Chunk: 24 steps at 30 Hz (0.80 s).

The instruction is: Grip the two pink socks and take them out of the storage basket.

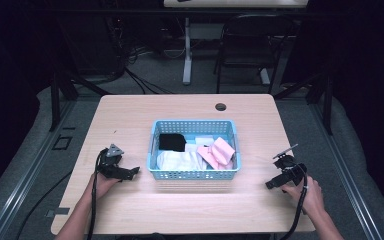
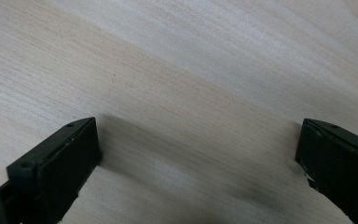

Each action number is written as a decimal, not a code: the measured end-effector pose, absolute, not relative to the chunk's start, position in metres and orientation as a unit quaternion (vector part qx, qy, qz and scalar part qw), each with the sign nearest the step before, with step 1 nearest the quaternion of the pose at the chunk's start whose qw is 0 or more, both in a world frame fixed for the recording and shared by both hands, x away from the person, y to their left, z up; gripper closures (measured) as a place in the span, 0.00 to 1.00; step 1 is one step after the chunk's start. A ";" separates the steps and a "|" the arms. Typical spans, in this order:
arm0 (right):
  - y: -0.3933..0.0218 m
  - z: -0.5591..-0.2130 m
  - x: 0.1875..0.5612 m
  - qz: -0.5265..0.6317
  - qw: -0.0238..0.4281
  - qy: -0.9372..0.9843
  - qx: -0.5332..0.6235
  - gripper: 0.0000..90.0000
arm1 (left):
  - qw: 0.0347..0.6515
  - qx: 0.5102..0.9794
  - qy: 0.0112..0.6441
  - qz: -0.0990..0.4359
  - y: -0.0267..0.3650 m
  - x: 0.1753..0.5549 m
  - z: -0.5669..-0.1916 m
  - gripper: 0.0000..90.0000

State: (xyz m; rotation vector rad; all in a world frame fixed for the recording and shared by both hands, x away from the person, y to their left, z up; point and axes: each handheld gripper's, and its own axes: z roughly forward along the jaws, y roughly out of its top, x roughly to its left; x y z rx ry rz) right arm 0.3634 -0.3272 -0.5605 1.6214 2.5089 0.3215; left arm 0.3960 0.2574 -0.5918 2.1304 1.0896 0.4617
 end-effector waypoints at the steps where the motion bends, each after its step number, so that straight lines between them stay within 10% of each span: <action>1: -0.327 -0.561 0.363 0.107 0.069 0.833 0.538 0.00 | 0.345 0.821 0.420 0.178 0.257 0.396 -0.592 0.01; 24: -0.327 -0.561 0.364 0.104 0.070 0.834 0.537 0.00 | 0.344 0.821 0.419 0.178 0.258 0.396 -0.592 0.01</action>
